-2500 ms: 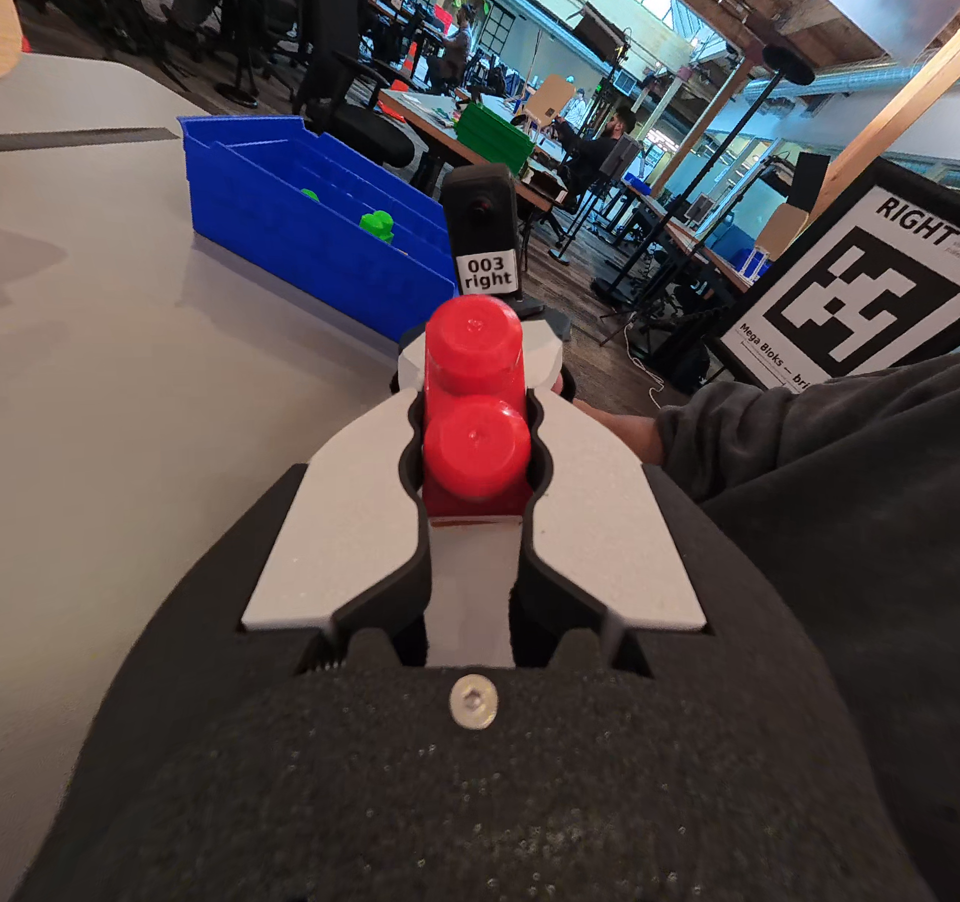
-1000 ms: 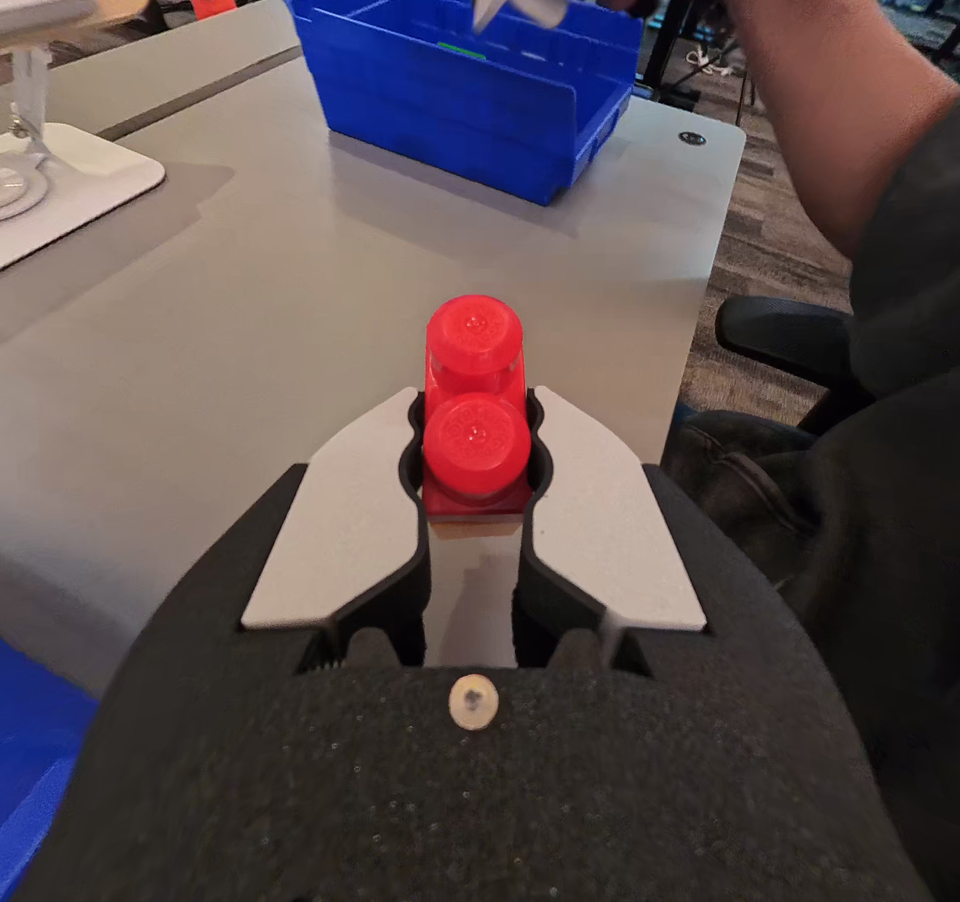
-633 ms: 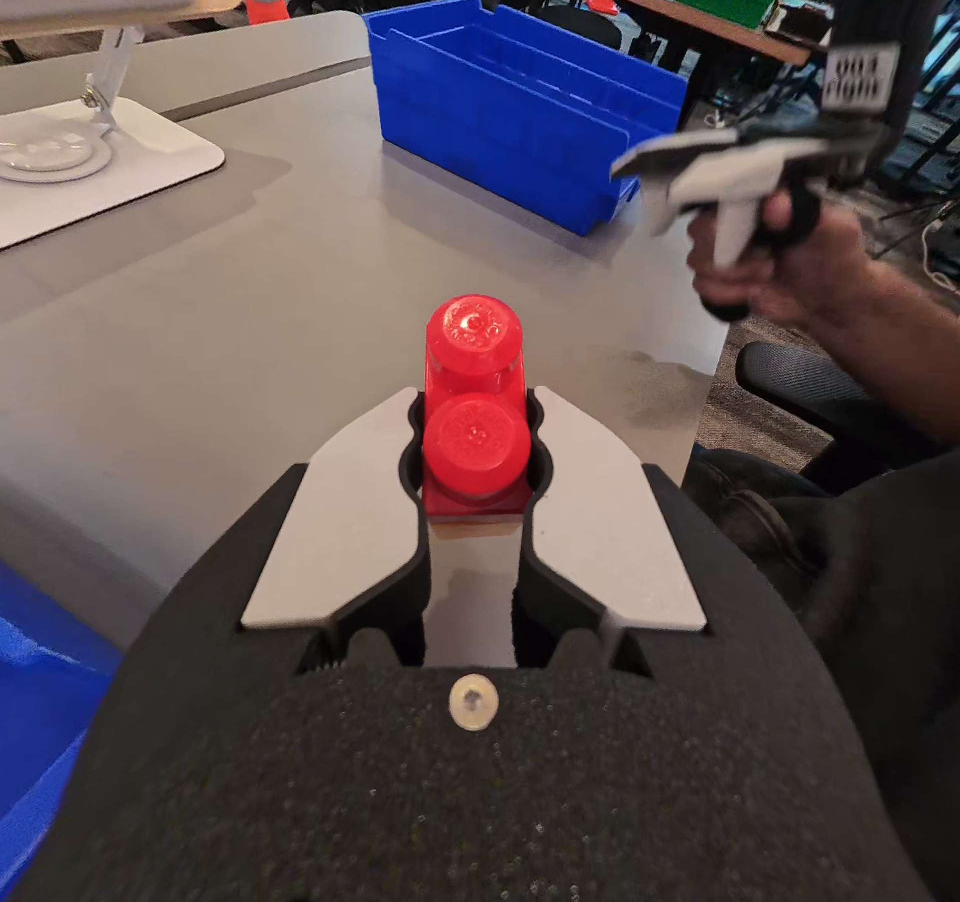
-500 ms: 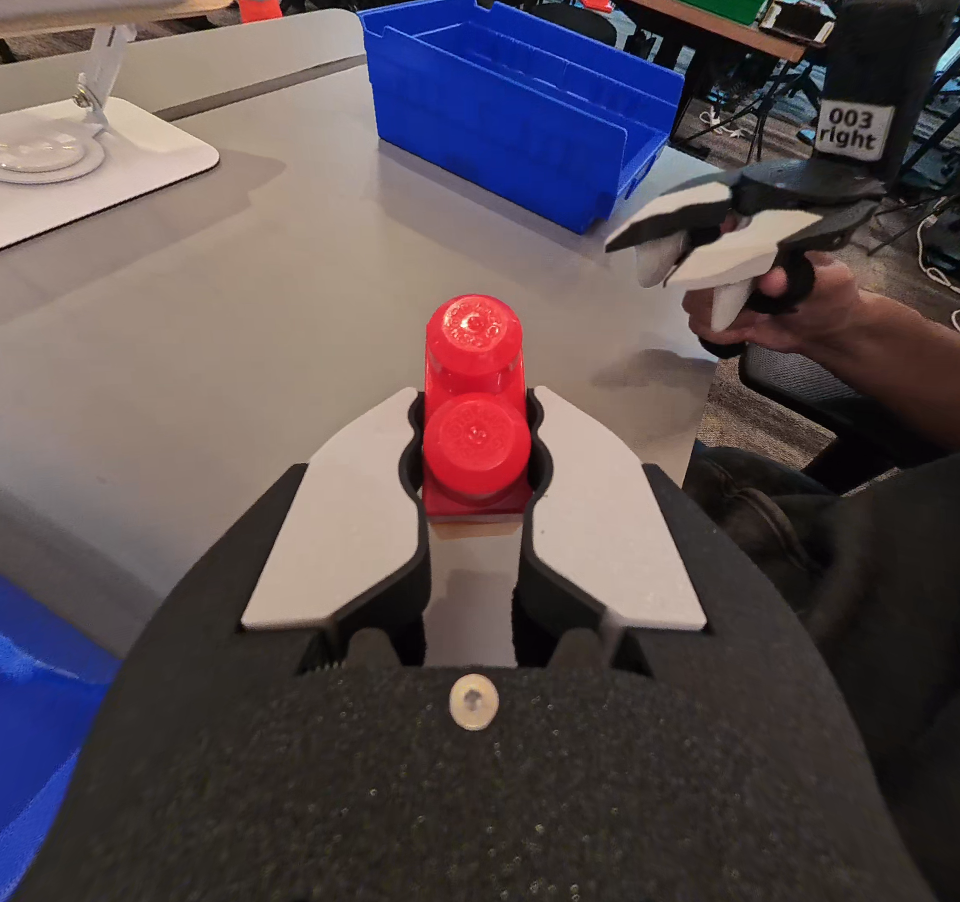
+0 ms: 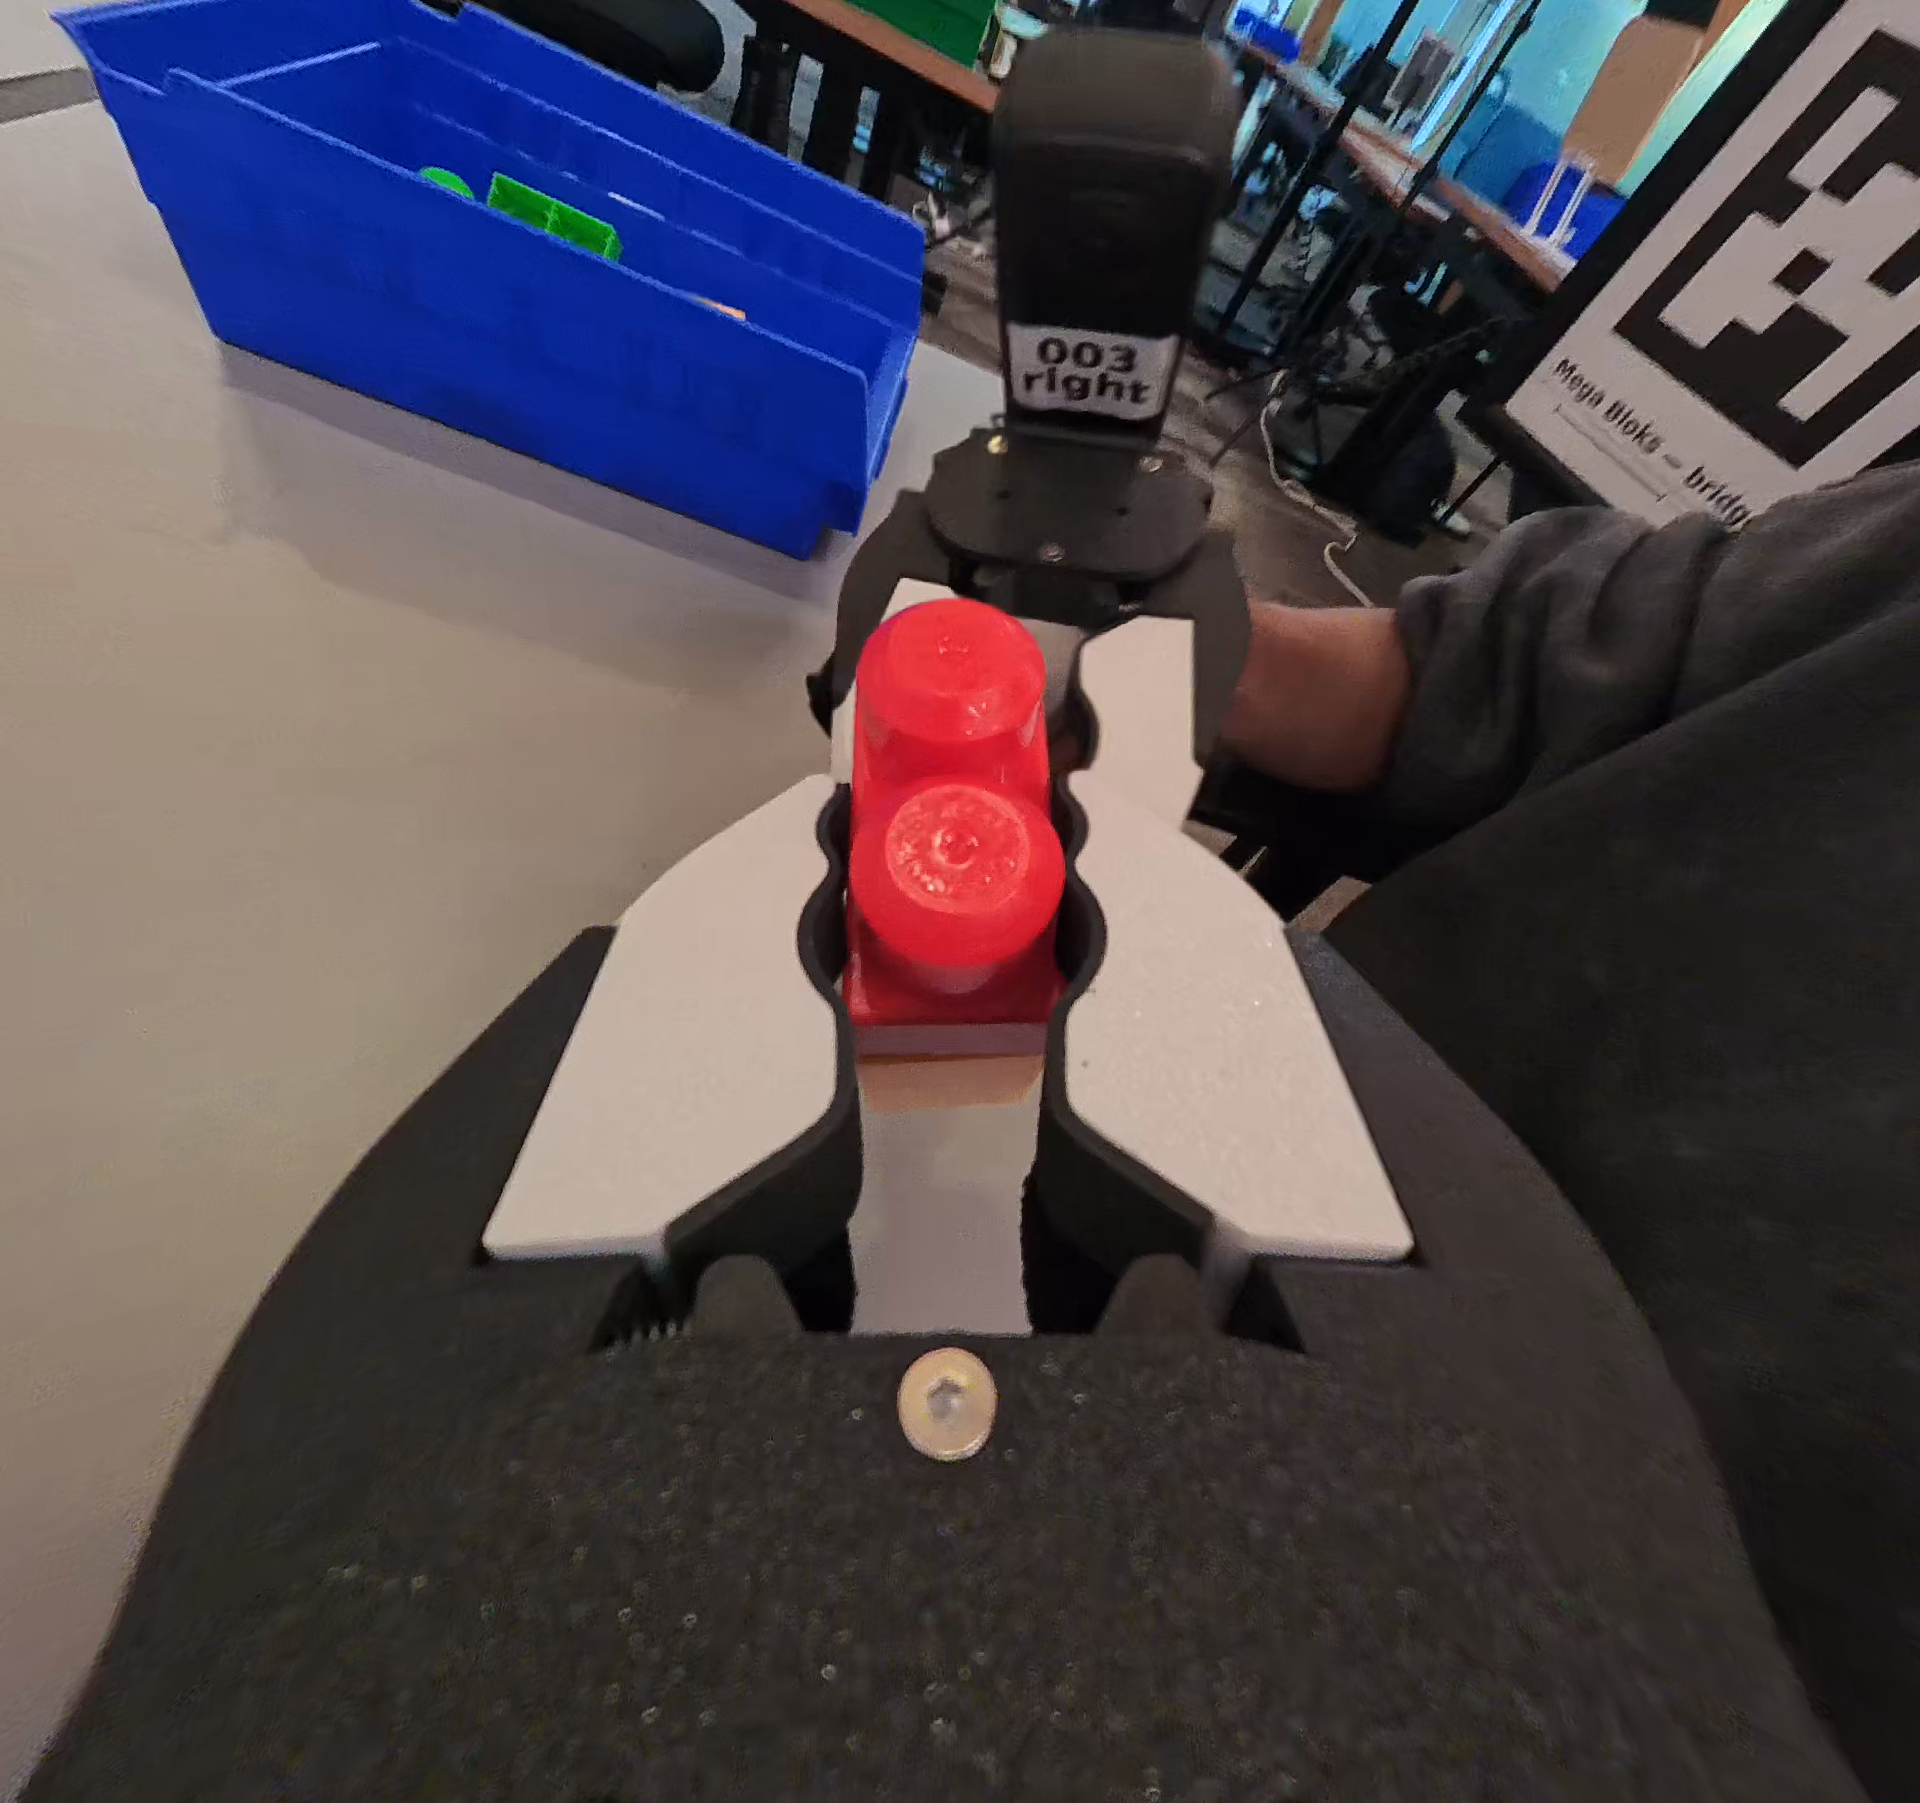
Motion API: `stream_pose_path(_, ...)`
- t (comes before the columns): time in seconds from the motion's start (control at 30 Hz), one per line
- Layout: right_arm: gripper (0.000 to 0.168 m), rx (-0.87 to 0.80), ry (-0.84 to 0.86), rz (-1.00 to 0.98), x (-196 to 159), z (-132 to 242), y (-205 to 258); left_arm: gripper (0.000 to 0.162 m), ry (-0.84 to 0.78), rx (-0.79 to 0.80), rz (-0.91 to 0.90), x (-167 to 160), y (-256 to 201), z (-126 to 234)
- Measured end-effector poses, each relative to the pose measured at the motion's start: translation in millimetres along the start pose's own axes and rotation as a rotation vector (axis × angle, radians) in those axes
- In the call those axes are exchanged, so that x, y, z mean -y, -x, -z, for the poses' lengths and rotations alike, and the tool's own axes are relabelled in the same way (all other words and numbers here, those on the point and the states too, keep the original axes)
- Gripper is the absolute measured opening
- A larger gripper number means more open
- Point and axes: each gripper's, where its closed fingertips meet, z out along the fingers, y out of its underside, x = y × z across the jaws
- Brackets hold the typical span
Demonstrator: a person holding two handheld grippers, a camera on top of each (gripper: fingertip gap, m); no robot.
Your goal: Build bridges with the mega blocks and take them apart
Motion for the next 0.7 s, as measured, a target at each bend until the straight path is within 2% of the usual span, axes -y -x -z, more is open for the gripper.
stream_pose_path(0.07, 0.050, -0.049, -0.036, -0.015, 0.1, 1.9, -11.3, 0.036, -0.029, -0.031, 0.028, -1.1, -1.8, 0.7)
stream_pose_path(0.13, 0.047, -0.067, -0.049, 0.004, 0.6, 5.2, -13.4, 0.036, -0.044, 0.001, 0.030, -3.5, 3.8, -0.1)
stream_pose_path(0.2, 0.054, -0.046, -0.026, -0.007, -0.7, 1.8, -10.5, 0.036, -0.052, -0.037, 0.030, -4.0, -2.2, -2.6)
stream_pose_path(0.27, 0.049, -0.015, -0.007, 0.012, -5.1, -5.7, -2.1, 0.036, -0.079, -0.067, 0.030, -0.5, -8.4, -5.9)
stream_pose_path(0.3, 0.038, 0.007, -0.011, 0.029, -6.8, -7.0, 3.3, 0.036, -0.072, -0.064, 0.016, -1.0, -9.0, -7.6)
stream_pose_path(0.4, 0.036, 0.016, -0.011, 0.070, -10.7, -1.9, 4.5, 0.035, -0.024, -0.044, -0.038, -5.1, -11.2, -6.8)
stream_pose_path(0.53, 0.036, 0.017, 0.122, 0.142, -28.4, 2.6, 9.0, 0.036, 0.082, -0.055, -0.097, -22.3, -19.3, -9.7)
stream_pose_path(0.63, 0.036, -0.151, 0.388, 0.251, -68.9, 18.9, -15.4, 0.036, -0.025, -0.137, -0.101, 0.1, -36.3, 15.3)
stream_pose_path(0.7, 0.036, -0.095, 0.334, 0.184, -58.4, 31.4, -3.6, 0.036, -0.027, -0.064, -0.148, 8.4, -32.2, 38.2)
